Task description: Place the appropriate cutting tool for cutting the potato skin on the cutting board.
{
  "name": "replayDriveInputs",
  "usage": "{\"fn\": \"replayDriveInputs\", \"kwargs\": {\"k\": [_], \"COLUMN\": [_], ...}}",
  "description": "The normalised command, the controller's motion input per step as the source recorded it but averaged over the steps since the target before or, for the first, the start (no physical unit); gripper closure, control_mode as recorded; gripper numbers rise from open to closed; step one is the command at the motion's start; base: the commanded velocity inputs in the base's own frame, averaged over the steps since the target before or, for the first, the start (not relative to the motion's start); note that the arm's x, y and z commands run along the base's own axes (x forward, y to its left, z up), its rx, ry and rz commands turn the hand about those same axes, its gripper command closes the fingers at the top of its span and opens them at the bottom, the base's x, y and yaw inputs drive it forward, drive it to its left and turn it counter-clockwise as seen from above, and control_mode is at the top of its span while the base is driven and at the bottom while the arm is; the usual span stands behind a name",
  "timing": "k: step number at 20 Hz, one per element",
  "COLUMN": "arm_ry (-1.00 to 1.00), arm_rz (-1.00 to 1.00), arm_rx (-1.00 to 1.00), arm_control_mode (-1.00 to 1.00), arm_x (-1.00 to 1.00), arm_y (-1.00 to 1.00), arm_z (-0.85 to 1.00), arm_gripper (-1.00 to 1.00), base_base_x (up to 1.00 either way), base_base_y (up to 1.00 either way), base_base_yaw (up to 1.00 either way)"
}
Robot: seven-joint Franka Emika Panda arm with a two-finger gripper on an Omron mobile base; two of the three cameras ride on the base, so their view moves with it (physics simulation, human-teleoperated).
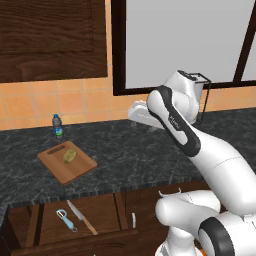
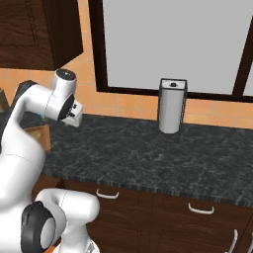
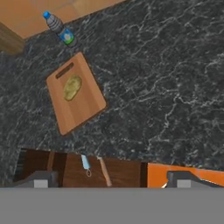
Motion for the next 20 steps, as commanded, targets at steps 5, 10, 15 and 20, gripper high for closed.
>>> {"fn": "replayDriveInputs", "kwargs": {"k": [5, 10, 15, 20], "arm_ry": [0.06, 0.15, 0.01, -0.01], "arm_rz": [0.00, 0.00, 0.00, 0.00], "arm_rx": [0.00, 0.00, 0.00, -0.12], "arm_control_mode": [-1.00, -1.00, -1.00, -1.00], "arm_x": [0.00, 0.00, -0.16, -0.38], "arm_y": [0.15, 0.49, 0.66, 0.84], "arm_z": [-0.29, -0.73, -0.28, -0.17], "arm_gripper": [-1.00, -1.00, -1.00, -1.00], "base_base_x": [0.00, 0.00, 0.00, 0.00], "base_base_y": [0.00, 0.00, 0.00, 0.00], "base_base_yaw": [0.00, 0.00, 0.00, 0.00]}}
